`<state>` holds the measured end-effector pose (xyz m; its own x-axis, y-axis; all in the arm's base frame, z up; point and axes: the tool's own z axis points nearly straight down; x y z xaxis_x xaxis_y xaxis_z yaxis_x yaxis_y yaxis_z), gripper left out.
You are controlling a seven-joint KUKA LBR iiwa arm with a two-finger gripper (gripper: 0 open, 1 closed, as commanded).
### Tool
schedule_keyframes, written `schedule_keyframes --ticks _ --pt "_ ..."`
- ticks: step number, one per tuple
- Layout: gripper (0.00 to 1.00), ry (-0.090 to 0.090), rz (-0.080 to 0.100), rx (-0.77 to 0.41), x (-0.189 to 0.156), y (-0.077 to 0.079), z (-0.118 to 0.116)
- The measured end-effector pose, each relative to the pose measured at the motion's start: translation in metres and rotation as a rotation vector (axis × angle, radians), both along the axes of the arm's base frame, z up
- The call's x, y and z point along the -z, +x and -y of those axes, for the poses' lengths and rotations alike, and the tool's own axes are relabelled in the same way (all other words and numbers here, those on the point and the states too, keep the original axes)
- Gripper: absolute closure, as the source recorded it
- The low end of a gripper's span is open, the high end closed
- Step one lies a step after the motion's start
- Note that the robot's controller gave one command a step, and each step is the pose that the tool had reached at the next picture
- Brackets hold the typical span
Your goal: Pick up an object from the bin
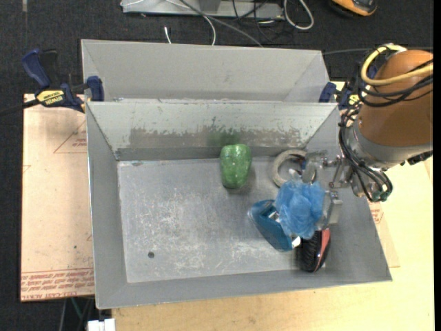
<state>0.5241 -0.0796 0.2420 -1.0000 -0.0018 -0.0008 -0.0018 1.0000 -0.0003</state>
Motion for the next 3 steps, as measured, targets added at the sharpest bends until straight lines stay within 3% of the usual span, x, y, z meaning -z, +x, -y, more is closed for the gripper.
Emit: schedule_keyframes --ticks 2,3 --pt "0.0 -0.001 0.002 -0.043 0.008 -0.001 -0.013" --pt "0.0 -0.002 0.003 -0.466 -0.078 -0.037 0.019"
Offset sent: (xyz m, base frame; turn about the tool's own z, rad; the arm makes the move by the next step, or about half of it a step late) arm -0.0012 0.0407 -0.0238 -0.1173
